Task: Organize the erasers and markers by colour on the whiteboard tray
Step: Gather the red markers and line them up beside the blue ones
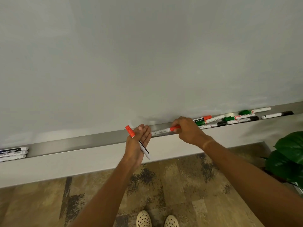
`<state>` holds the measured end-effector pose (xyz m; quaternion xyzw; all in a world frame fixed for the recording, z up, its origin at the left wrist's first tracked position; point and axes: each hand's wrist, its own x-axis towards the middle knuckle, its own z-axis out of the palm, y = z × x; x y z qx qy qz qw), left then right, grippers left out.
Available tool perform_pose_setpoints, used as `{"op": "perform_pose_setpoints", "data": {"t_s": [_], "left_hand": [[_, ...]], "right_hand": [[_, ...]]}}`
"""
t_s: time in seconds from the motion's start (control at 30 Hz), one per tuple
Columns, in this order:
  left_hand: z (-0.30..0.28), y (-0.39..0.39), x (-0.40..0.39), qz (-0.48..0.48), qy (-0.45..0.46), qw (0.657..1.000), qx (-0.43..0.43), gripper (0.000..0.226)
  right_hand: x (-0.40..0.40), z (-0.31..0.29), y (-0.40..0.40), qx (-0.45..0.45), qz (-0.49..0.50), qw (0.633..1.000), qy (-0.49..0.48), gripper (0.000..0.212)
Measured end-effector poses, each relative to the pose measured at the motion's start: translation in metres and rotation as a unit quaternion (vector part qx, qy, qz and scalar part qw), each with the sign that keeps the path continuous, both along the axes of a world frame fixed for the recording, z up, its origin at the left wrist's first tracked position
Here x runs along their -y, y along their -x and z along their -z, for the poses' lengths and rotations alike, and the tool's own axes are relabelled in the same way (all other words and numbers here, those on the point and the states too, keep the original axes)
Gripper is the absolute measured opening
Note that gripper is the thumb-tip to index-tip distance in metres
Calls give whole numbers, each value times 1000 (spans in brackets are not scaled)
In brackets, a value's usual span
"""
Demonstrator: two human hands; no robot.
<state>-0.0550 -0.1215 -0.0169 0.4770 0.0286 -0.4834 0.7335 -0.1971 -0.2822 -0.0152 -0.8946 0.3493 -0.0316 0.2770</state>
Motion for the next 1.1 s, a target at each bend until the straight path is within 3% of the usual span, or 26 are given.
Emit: {"op": "perform_pose_setpoints", "data": {"t_s": [0.23,0.33,0.47,0.67,0.93,1.03,1.1], "left_hand": [[-7,-6,1,30,3,999,25,38],[-12,3,5,77,2,997,14,33],[-16,18,7,152,18,988,-14,53],[-14,27,6,214,40,973,-71,50],[-3,35,13,212,42,973,-78,45],[3,36,17,213,27,974,-77,45],[7,36,19,207,22,975,-82,46]], "right_hand": [[3,-69,2,158,35,979,-125,17],[-7,-80,-7,174,29,968,-178,21],[-20,-68,-22,183,45,959,-210,21],[-31,-50,-35,199,61,943,-261,16],[-36,-40,-34,180,54,958,-219,19],[-21,-33,-18,168,80,977,-107,15],[-4,-22,-5,109,88,990,5,14]]}}
